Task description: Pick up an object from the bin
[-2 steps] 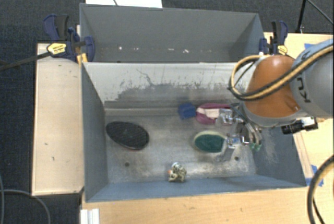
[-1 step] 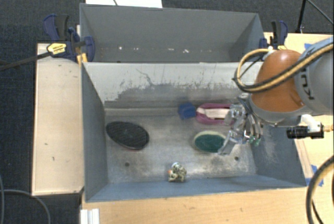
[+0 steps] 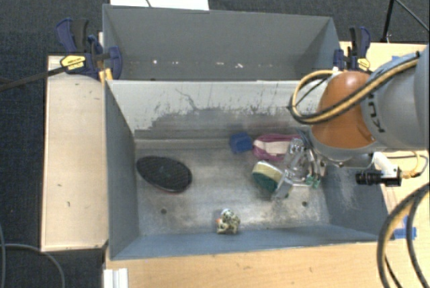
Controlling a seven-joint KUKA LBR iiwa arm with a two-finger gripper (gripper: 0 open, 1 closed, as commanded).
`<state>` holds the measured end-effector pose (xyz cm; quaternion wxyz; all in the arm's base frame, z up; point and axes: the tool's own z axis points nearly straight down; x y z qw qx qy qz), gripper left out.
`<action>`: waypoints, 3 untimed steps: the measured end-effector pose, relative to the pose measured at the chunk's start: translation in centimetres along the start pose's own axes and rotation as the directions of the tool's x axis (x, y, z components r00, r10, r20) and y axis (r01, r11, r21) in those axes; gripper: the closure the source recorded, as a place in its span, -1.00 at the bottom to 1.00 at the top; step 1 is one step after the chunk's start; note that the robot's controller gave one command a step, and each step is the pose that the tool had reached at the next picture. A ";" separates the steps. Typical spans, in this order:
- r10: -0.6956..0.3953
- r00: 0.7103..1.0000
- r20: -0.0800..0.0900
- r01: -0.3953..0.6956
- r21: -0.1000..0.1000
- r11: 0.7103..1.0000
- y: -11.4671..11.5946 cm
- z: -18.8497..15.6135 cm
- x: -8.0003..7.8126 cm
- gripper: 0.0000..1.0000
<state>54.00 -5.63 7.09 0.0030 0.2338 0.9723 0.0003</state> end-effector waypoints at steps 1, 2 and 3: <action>0.108 0.994 0.003 -0.108 -0.002 0.994 2.8 -0.1 -0.1 -1.00; 0.106 0.994 0.015 -0.106 -0.005 0.994 2.7 -0.5 -0.5 1.00; 0.101 0.995 0.003 -0.101 -0.002 0.995 2.8 -9.6 -0.8 1.00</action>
Offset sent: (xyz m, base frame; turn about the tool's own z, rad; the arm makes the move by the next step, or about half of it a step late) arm 0.0112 0.0245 -0.0009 0.1089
